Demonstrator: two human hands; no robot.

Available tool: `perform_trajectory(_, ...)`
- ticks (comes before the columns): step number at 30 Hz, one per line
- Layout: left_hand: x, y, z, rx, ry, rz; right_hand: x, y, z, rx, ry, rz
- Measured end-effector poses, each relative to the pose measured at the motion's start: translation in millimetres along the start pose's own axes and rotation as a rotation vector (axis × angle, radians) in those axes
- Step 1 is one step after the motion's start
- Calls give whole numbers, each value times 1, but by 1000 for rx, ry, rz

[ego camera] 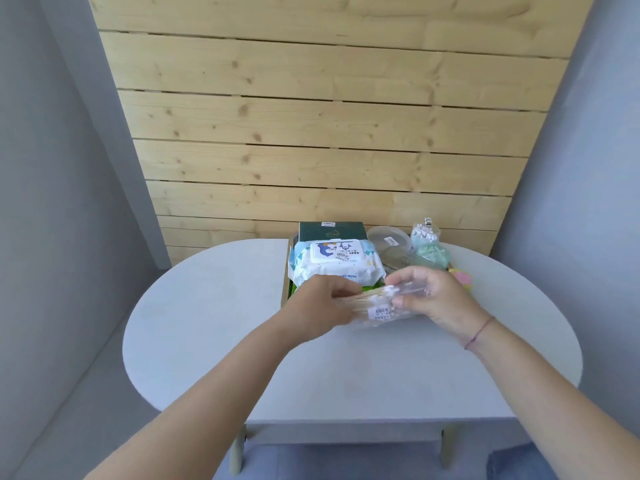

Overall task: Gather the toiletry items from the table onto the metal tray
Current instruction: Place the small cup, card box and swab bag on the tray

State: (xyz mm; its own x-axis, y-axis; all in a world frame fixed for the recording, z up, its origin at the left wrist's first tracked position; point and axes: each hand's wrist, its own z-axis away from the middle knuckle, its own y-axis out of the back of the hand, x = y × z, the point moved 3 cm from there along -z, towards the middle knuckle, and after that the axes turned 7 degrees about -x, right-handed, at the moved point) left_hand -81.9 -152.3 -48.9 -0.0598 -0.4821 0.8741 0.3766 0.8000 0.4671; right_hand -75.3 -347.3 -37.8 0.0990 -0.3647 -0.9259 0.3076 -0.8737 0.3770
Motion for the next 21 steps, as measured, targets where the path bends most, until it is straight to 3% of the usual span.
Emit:
perform_trajectory(5,28,-21,-50,215,-131,-429,6,18,-9,153,133,712)
perform_trajectory(9,15,-38,-66,270,-241,-566,35,12,-17,312,244,1044)
perform_trajectory(13,-8,-52,-61,326,-238,-690,45,-8,-15,356,308,1190)
perform_trajectory(21,-11,-57,-66,307,-250,-1016,73,-15,-30,196,160,1063)
